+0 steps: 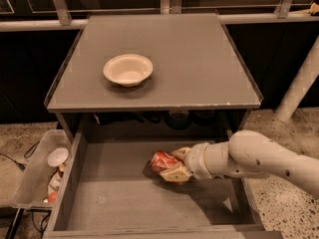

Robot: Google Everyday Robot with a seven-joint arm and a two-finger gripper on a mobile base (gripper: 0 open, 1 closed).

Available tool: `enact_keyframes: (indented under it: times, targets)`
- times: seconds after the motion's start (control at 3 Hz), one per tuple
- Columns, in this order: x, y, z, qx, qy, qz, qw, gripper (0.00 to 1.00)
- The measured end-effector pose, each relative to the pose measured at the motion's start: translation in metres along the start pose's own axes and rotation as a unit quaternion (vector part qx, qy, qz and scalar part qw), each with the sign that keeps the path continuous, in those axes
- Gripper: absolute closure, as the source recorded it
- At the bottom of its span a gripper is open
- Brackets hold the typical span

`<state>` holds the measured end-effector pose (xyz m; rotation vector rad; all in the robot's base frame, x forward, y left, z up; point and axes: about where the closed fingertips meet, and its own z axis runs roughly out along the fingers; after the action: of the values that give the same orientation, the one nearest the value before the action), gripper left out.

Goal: Place coke can into top drawer

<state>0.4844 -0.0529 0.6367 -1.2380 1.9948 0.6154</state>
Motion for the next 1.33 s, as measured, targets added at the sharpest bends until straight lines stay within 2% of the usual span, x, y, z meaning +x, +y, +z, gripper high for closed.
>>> enact_keyframes:
  times: [1.0, 1.33]
  targets:
    - [0.0, 0.0001, 0.0001, 0.0, 0.0, 0.0, 1.0, 0.13]
    - [0.0, 0.0001, 0.0001, 0.0, 0.0, 0.0, 1.0, 0.0]
